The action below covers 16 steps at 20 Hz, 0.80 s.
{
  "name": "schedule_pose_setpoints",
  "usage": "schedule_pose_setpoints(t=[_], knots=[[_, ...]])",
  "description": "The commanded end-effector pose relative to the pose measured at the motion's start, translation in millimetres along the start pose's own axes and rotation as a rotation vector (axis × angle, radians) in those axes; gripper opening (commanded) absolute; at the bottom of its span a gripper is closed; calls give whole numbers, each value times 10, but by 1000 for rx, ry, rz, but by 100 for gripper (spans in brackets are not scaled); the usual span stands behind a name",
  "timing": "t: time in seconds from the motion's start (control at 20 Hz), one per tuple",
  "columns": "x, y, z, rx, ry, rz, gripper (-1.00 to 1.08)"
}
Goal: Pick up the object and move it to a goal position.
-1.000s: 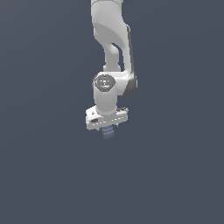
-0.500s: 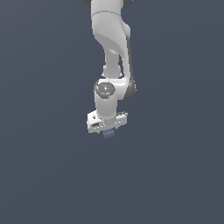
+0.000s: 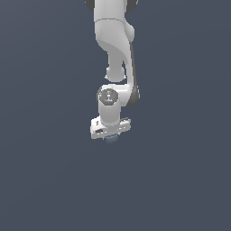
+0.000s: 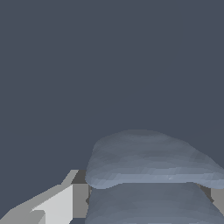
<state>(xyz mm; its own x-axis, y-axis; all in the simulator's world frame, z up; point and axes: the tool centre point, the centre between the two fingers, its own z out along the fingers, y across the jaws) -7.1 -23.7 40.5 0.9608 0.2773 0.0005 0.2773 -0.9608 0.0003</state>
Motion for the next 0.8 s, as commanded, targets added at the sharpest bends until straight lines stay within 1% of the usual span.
schedule_pose_setpoints(t=[0.0, 0.45, 0.75], knots=[[0, -4, 9, 0, 0, -1, -100], [11, 3, -25, 0, 1, 0, -100], [86, 15, -221, 0, 1, 0, -100]])
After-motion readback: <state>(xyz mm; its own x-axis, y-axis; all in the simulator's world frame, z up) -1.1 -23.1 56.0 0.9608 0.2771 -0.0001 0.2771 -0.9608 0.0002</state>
